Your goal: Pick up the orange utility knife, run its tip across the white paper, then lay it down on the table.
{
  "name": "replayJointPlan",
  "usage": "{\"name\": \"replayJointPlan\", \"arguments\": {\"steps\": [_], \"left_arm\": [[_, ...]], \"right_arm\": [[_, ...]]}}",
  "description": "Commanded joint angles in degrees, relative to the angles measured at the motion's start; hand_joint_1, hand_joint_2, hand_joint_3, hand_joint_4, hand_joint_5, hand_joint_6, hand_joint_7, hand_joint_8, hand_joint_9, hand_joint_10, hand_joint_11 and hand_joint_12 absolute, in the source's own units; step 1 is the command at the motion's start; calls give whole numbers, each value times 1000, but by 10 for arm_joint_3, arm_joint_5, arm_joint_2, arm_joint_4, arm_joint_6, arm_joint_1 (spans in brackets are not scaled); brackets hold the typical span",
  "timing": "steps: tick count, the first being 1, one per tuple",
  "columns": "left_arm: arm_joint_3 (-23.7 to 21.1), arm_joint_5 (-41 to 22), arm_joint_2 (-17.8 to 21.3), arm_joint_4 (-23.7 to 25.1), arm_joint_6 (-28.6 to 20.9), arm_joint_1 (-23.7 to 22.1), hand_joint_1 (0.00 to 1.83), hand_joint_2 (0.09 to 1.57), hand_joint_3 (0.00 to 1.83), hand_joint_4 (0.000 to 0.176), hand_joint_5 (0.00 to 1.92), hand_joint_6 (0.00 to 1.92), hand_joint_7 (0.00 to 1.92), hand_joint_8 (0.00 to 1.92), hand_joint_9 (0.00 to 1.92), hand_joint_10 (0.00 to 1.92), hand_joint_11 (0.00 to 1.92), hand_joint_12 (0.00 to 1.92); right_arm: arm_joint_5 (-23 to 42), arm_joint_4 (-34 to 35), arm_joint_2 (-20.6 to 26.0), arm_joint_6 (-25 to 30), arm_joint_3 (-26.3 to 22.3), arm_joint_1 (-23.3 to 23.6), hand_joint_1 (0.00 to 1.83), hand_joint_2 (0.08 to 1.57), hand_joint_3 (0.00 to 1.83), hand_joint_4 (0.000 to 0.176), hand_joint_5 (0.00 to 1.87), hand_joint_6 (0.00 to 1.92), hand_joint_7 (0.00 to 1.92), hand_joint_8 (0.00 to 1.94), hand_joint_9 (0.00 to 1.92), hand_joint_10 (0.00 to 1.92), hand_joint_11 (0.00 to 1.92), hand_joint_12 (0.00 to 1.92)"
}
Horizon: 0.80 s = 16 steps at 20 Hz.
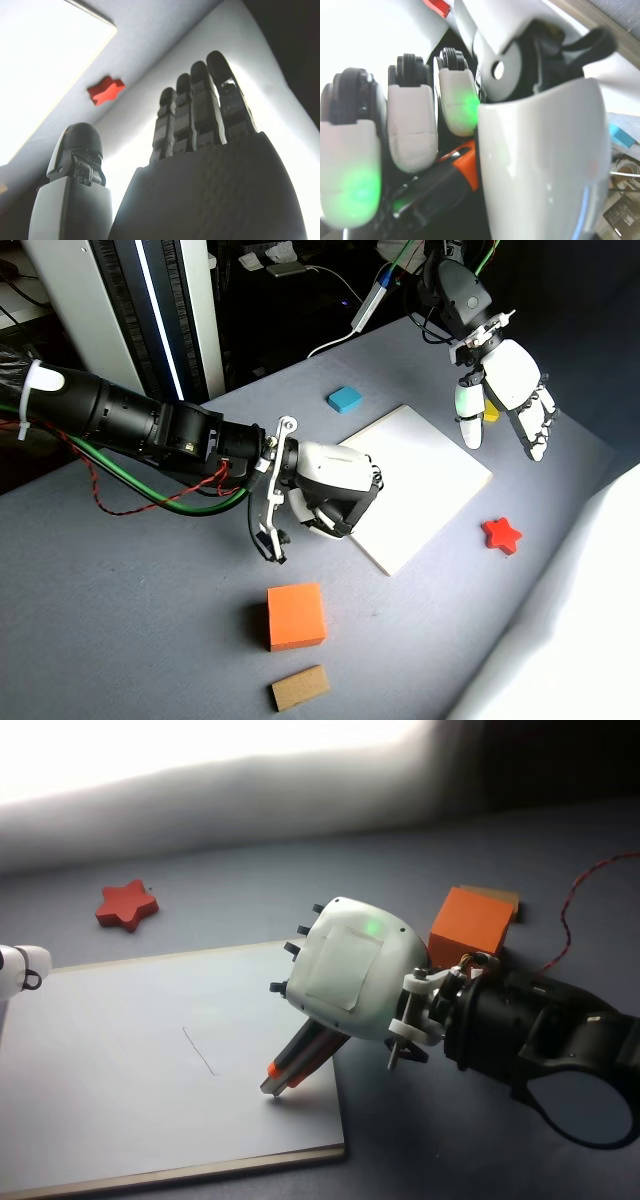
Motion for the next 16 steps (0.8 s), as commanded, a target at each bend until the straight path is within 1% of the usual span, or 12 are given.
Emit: {"name": "replayJointPlan", "arguments": {"steps": [1, 5, 8, 10, 12, 13, 14, 16], "left_arm": [[2, -45, 7, 27, 2, -4, 172, 1305, 0, 18, 100, 2, 181, 6, 208, 4, 0, 740], [1, -47, 7, 26, 2, -4, 183, 1299, 0, 15, 106, 2, 170, 1, 207, 2, 0, 760], [1, -47, 7, 26, 2, -5, 162, 1303, 0, 10, 107, 3, 164, 5, 208, 2, 0, 747], [-1, -44, 7, 26, 2, -5, 168, 1302, 0, 11, 113, 4, 178, 7, 218, 5, 0, 770], [-3, -24, 7, 26, 15, -8, 167, 1300, 0, 10, 119, 5, 198, 9, 235, 9, 0, 789], [-5, -16, 5, 26, 21, -11, 161, 1301, 0, 9, 122, 4, 205, 7, 239, 8, 0, 813], [-8, -13, 3, 26, 26, -15, 170, 1300, 0, 10, 123, 4, 201, 3, 233, 5, 0, 794], [-12, -6, 0, 27, 39, -26, 172, 1300, 0, 10, 123, 2, 196, 1, 230, 2, 0, 776]], "right_arm": [[-56, -22, 7, -9, -2, 3, 1506, 1050, 637, 176, 1578, 1921, 1803, 1941, 1921, 1921, 1921, 1921], [-56, -22, 12, 11, -15, 28, 1487, 1052, 646, 176, 1552, 1921, 1777, 1941, 1910, 1921, 1921, 1921], [-48, -22, 28, 35, -44, 49, 1487, 1048, 638, 176, 1564, 1921, 1787, 1941, 1918, 1921, 1921, 1921], [-36, -22, 53, 62, -72, 56, 1486, 1046, 637, 176, 1568, 1921, 1788, 1941, 1918, 1921, 1921, 1921], [-7, -22, 85, 94, -100, 59, 1483, 1049, 640, 176, 1568, 1921, 1786, 1941, 1914, 1921, 1921, 1921], [6, 6, 98, 100, -112, 59, 1495, 1040, 636, 176, 1577, 1921, 1791, 1941, 1916, 1921, 1921, 1921], [26, 60, 112, 100, -126, 60, 1494, 1042, 638, 176, 1558, 1921, 1794, 1941, 1918, 1921, 1921, 1921], [69, 135, 141, 114, -143, 64, 1499, 1043, 641, 176, 1559, 1921, 1795, 1941, 1918, 1921, 1921, 1921]]}}
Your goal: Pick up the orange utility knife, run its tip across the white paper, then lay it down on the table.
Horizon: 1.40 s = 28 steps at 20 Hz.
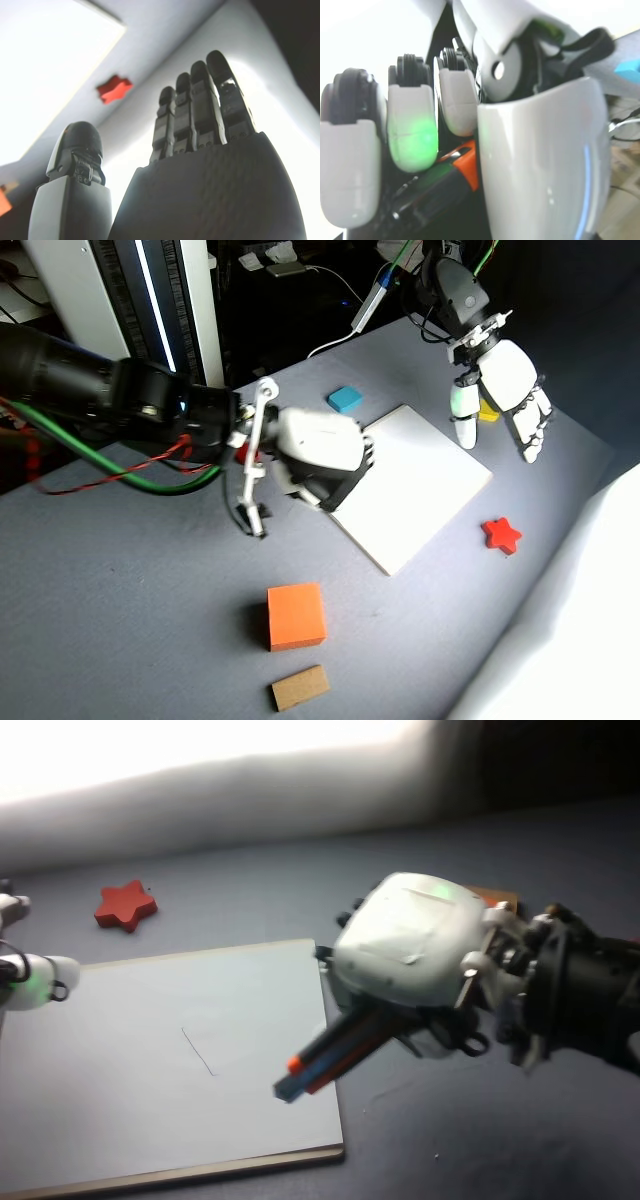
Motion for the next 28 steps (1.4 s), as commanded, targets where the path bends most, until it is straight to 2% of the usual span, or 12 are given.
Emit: {"name": "replayJointPlan", "arguments": {"steps": [1, 5, 10, 13, 14, 15, 17, 18, 22, 25, 27, 28], "left_arm": [[1, -30, 2, 33, 9, -10, 167, 1302, 1, 11, 117, 0, 191, 0, 228, 1, 0, 760], [1, 2, -26, 66, 12, -36, 166, 1302, 0, 11, 112, 0, 205, 1, 223, 0, 0, 804], [-15, 18, -54, 83, 22, -59, 160, 1302, 0, 16, 107, 5, 193, 3, 219, 4, 0, 746], [-34, 19, -62, 88, 22, -64, 158, 1304, 1, 16, 104, 1, 207, 3, 243, 8, 0, 795], [-40, 19, -64, 88, 22, -64, 168, 1303, 0, 16, 108, 2, 206, 2, 240, 6, 0, 793], [-46, 19, -65, 88, 22, -64, 185, 1300, 0, 14, 111, 3, 206, 1, 235, 3, 0, 792], [-53, 18, -66, 88, 22, -63, 150, 1306, 2, 16, 102, 1, 203, 0, 246, 6, 0, 807], [-54, 17, -66, 88, 21, -62, 141, 1308, 2, 17, 101, 0, 194, 0, 237, 1, 0, 784], [-53, 9, -66, 88, 12, -57, 144, 1310, 1, 15, 97, 2, 199, 3, 233, 1, 0, 779], [-52, 9, -66, 88, 10, -56, 157, 1307, 0, 16, 106, 4, 204, 2, 241, 3, 0, 790], [-52, 9, -66, 88, 7, -56, 168, 1303, 0, 19, 113, 5, 205, 2, 237, 2, 0, 811], [-53, 9, -65, 88, 5, -56, 157, 1306, 0, 19, 110, 3, 205, 1, 232, 1, 0, 808]], "right_arm": [[-14, 2, 9, 14, -4, 13, 1500, 1042, 641, 176, 1559, 1921, 1795, 1941, 1918, 1921, 1921, 1921], [93, 90, 45, 18, 5, 26, 1516, 1046, 651, 176, 1562, 1921, 1791, 1941, 1920, 1921, 1921, 1921], [118, 90, 28, 14, 57, 16, 1505, 1025, 723, 176, 1487, 1921, 1691, 1941, 1818, 1921, 1862, 1921], [120, 90, 19, 6, 73, 13, 1430, 956, 834, 176, 1218, 1921, 1412, 1941, 1525, 1921, 1483, 1921], [121, 90, 18, 5, 73, 12, 1245, 673, 1365, 0, 950, 1846, 1108, 1941, 1376, 1921, 1297, 1921], [121, 90, 18, 4, 73, 10, 1201, 648, 1413, 0, 858, 1822, 1011, 1941, 1249, 1921, 1165, 1921], [120, 90, 18, -1, 73, 4, 1141, 777, 1218, 0, 708, 1849, 856, 1941, 1003, 1921, 933, 1921], [120, 90, 18, -2, 73, 2, 1302, 781, 1142, 0, 682, 1798, 783, 1896, 821, 1921, 847, 1921], [119, 90, 27, -8, 67, 1, 1289, 986, 796, 0, 605, 1738, 538, 1925, 629, 1921, 670, 1921], [120, 90, 37, -11, 54, 3, 1026, 1217, 444, 0, 569, 1750, 421, 1941, 469, 1921, 606, 1921], [121, 90, 47, -13, 40, 8, 939, 1382, 137, 0, 439, 1810, 98, 1844, 208, 1921, 422, 1921], [121, 90, 52, -13, 34, 10, 1103, 1270, 72, 0, 150, 1692, 28, 1724, 125, 1921, 328, 1921]]}}
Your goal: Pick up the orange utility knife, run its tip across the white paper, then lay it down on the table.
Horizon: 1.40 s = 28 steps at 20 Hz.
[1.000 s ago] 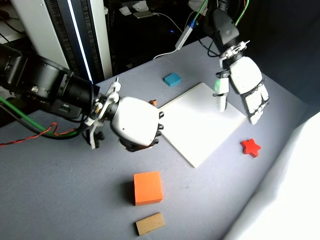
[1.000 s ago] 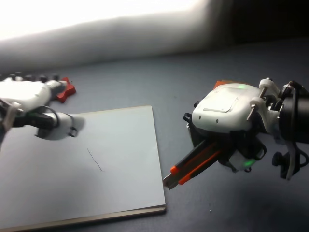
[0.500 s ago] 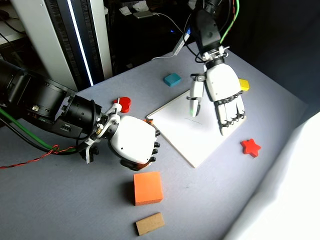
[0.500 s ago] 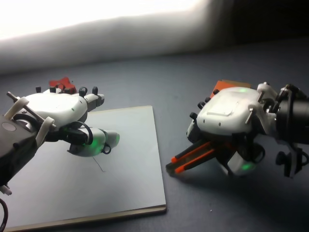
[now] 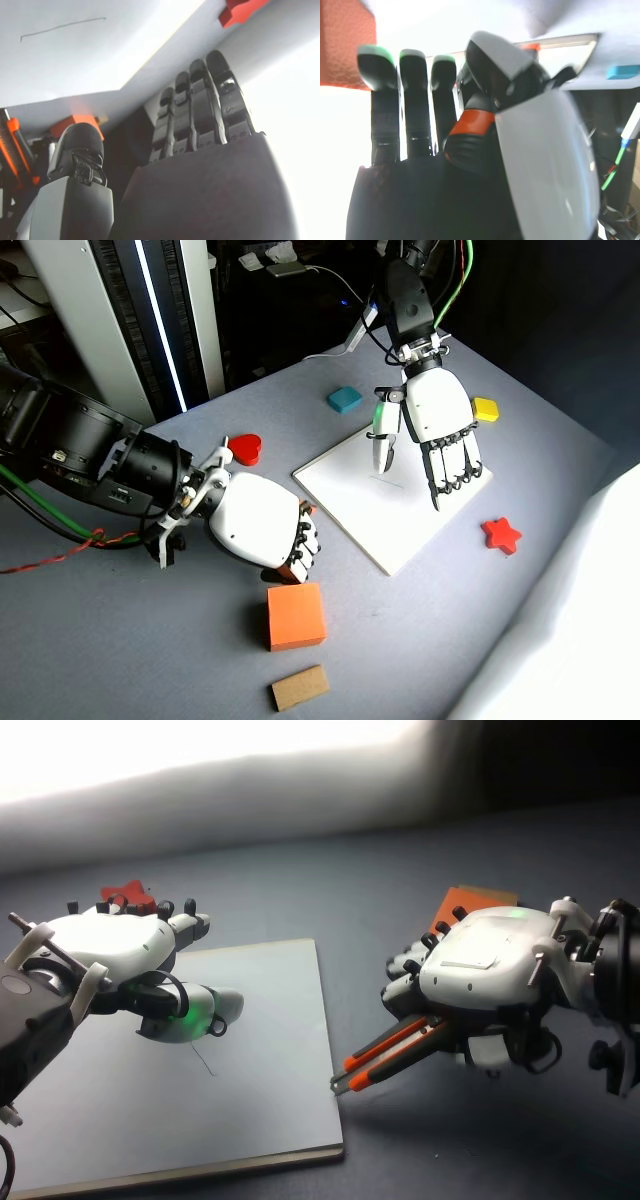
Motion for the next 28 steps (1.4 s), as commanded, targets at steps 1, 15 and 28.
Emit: {"name": "replayJointPlan", "arguments": {"steps": [1, 15, 28], "left_arm": [[2, -33, 4, 32, -3, -2, 156, 1305, 0, 17, 115, 5, 205, 1, 231, 1, 0, 809], [-3, -38, 9, 31, 1, -6, 169, 1298, 0, 0, 200, 16, 290, 10, 323, 22, 0, 919], [-56, -36, 38, 13, 56, -59, 181, 1402, 7, 0, 884, 1752, 998, 1819, 977, 1918, 958, 1921]], "right_arm": [[-49, -3, 6, -2, -4, 10, 1065, 1252, 66, 0, 29, 1493, 5, 1468, 24, 1863, 102, 1921], [-44, -3, 84, -8, -89, 46, 51, 1126, 20, 0, 0, 0, 96, 38, 85, 38, 0, 0], [-9, 243, 286, -8, -234, 126, 132, 1497, 78, 0, 1122, 1919, 1282, 1932, 1400, 1921, 1419, 1921]]}}
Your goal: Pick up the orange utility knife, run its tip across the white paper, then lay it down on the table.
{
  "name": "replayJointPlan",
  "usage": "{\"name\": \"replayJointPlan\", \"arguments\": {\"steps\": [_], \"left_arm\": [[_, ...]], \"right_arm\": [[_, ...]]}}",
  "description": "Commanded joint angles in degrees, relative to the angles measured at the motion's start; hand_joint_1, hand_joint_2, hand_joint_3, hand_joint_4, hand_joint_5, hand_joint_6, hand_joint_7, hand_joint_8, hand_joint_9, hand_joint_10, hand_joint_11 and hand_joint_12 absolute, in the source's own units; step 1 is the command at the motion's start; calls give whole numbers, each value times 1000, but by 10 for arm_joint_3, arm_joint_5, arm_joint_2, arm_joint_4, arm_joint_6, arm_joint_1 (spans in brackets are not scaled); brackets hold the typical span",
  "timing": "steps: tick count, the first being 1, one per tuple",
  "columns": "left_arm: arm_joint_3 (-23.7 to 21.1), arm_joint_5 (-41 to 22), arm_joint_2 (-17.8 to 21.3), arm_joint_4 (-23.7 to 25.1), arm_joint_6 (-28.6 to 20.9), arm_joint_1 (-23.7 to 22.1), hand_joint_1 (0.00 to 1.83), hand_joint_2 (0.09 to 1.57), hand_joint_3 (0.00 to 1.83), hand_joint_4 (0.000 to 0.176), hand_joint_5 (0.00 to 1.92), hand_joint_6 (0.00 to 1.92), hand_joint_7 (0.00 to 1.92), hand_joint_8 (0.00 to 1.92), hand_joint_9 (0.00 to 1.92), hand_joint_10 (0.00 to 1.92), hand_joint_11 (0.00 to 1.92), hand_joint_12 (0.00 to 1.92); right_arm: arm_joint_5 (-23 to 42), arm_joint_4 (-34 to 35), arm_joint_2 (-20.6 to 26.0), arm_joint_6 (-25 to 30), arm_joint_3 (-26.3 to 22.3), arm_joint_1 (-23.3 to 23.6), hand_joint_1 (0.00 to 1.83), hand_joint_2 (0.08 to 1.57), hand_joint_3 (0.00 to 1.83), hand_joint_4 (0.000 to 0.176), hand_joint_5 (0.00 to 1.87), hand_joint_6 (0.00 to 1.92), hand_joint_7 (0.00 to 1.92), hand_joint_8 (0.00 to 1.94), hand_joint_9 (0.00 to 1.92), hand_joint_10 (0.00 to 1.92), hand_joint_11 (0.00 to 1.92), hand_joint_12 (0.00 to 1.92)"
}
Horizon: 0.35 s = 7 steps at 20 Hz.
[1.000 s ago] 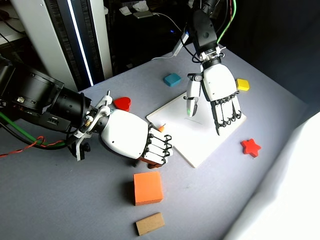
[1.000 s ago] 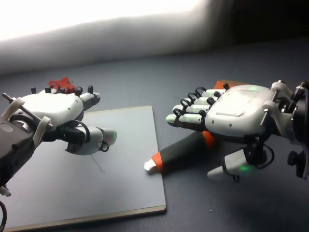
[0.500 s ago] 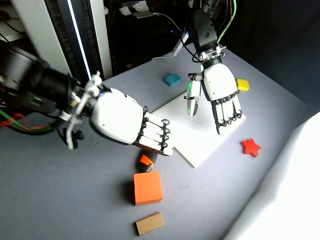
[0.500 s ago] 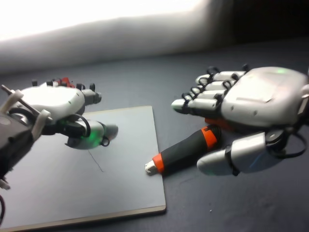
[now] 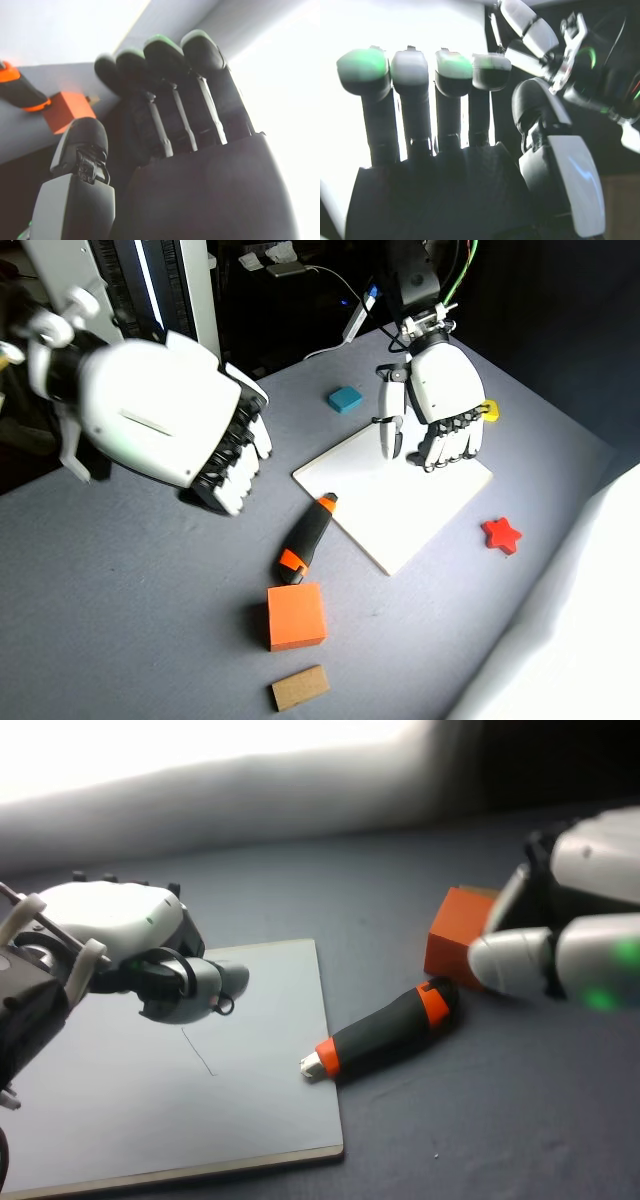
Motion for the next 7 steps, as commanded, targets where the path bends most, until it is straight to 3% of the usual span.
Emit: {"name": "replayJointPlan", "arguments": {"steps": [1, 3, 4, 5, 6, 7], "left_arm": [[-1, -26, 3, 33, 3, -7, 186, 1408, 7, 0, 894, 1750, 1014, 1832, 994, 1920, 987, 1921], [-1, -17, 3, 33, 3, -6, 216, 1427, 9, 0, 920, 1773, 1039, 1864, 1026, 1921, 1030, 1921], [-1, -16, 3, 33, 3, -7, 213, 1435, 9, 0, 918, 1781, 1033, 1873, 1026, 1921, 1046, 1921], [-2, -15, 3, 33, 3, -7, 222, 1442, 9, 0, 912, 1792, 1021, 1866, 1020, 1921, 1043, 1921], [-2, -16, 3, 33, 3, -7, 228, 1448, 9, 0, 907, 1783, 1022, 1859, 1016, 1921, 1026, 1921], [-3, -18, 3, 33, 3, -8, 250, 1449, 6, 0, 914, 1780, 1028, 1856, 1021, 1921, 1028, 1921]], "right_arm": [[-32, 11, 5, 0, -5, 1, 173, 1501, 74, 0, 1137, 1921, 1287, 1939, 1410, 1921, 1438, 1921], [-43, 17, 19, -17, -17, -20, 201, 1507, 62, 0, 1165, 1921, 1299, 1941, 1418, 1921, 1449, 1921], [-39, 17, 24, -45, -18, -19, 184, 1518, 55, 42, 1183, 1921, 1301, 1941, 1415, 1921, 1450, 1921], [-39, 17, 27, -57, -17, -18, 162, 1533, 51, 149, 1198, 1921, 1305, 1941, 1418, 1921, 1457, 1921], [-39, 17, 31, -59, -17, -13, 154, 1538, 50, 171, 1196, 1921, 1308, 1941, 1416, 1921, 1454, 1921], [-39, 19, 34, -59, -17, -10, 154, 1543, 51, 175, 1198, 1921, 1311, 1941, 1421, 1921, 1461, 1921]]}}
